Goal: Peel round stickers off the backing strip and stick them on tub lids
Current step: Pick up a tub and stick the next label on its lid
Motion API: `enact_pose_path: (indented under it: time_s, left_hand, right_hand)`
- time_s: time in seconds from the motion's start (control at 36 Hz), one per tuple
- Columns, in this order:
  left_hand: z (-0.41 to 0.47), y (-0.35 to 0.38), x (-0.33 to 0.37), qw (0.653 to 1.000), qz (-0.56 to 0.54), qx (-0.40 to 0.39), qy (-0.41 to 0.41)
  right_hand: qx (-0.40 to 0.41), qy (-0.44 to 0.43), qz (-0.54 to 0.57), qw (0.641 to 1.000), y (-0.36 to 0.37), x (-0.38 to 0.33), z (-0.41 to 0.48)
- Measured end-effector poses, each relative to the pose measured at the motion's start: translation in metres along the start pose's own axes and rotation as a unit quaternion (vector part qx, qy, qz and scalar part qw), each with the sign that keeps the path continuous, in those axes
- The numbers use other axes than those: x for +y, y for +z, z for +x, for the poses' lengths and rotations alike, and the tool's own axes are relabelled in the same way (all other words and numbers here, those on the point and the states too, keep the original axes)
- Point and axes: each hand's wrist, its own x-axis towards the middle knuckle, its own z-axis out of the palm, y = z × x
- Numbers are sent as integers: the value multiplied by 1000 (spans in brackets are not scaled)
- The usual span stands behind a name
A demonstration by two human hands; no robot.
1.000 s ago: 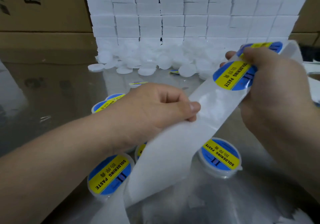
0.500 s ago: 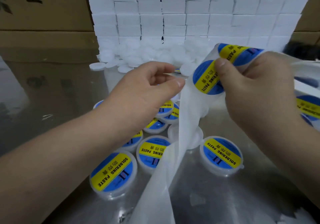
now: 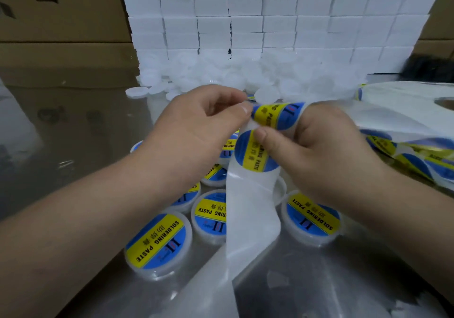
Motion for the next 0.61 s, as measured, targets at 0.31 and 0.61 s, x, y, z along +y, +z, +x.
enact_pose_path:
  time_s: [0.31,0.61]
  left_hand:
    - [16,-10,0,995,-44,80,-37]
    - [123,-11,-40,979,174,40,-94]
  right_hand:
    - [119,162,240,950,-1,20,12]
    - [194,194,253,928,-3,23,13]
